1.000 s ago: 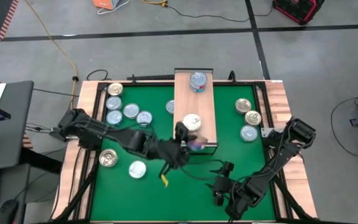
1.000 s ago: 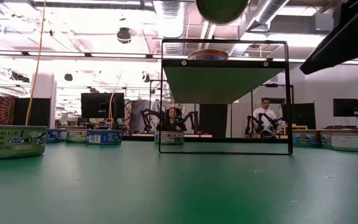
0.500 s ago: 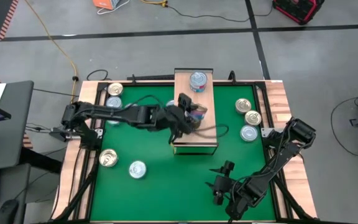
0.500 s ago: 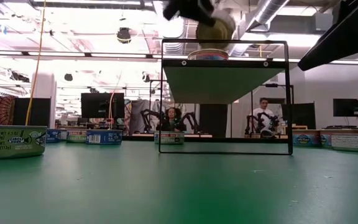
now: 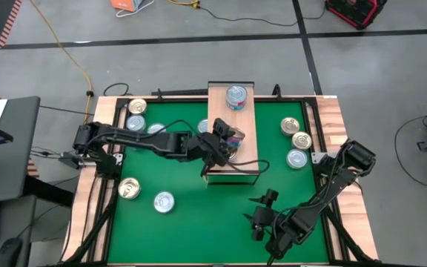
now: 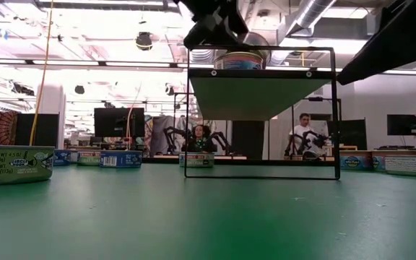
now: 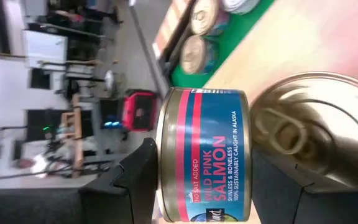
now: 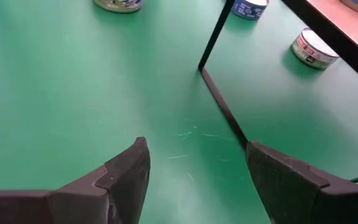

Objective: Stack canned seafood by type on shelf
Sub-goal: Stack the blue tuna can on top of the blue tuna can on the shelf

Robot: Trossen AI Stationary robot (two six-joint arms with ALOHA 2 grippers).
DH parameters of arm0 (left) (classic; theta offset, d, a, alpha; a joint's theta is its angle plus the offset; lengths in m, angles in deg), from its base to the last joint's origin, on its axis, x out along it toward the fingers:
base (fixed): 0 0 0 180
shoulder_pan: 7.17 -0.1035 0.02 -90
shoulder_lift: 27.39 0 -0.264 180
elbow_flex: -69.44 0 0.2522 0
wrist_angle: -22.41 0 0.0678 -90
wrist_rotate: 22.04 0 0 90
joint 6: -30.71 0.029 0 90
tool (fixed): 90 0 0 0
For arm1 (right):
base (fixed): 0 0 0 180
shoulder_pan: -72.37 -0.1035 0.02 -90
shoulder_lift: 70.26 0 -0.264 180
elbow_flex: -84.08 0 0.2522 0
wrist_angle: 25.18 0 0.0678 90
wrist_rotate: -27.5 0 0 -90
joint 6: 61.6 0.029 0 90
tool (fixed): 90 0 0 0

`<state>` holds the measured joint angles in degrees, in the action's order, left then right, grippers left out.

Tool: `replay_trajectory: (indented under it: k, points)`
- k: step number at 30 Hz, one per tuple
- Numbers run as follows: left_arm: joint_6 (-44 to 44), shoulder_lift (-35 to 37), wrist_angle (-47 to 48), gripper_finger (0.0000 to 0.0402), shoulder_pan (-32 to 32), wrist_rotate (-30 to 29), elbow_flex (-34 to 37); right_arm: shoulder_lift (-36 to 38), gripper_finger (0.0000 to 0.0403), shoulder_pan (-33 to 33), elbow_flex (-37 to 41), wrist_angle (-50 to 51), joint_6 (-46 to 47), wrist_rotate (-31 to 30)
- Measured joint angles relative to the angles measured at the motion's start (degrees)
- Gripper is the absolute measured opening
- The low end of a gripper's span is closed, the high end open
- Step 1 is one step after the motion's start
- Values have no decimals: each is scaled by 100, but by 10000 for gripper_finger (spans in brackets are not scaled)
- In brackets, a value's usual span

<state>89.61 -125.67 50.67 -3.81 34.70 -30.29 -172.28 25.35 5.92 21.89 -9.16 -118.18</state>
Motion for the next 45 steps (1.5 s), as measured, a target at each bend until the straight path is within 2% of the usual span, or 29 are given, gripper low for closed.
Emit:
replay_trajectory:
  k: [10,16,22,27,31,39,45]
  points:
    - [362,11,-522,198,22,-263,0,3,292,33,0,34,54,6]
    - [448,152,-493,198,431,-559,0,4,292,8,0,60,114,22]
    - [321,176,60,199,961,-723,-2,4,292,13,0,95,120,24]
    - [145,181,142,198,1040,-930,17,4,292,17,0,59,125,24]
    - [410,181,-337,198,1016,-1157,257,4,292,17,0,36,157,24]
    - [1281,214,-2060,198,1131,-1557,1198,4,292,17,0,49,160,25]
    - [2557,245,-4349,198,1330,-2054,2077,4,292,17,0,56,160,24]
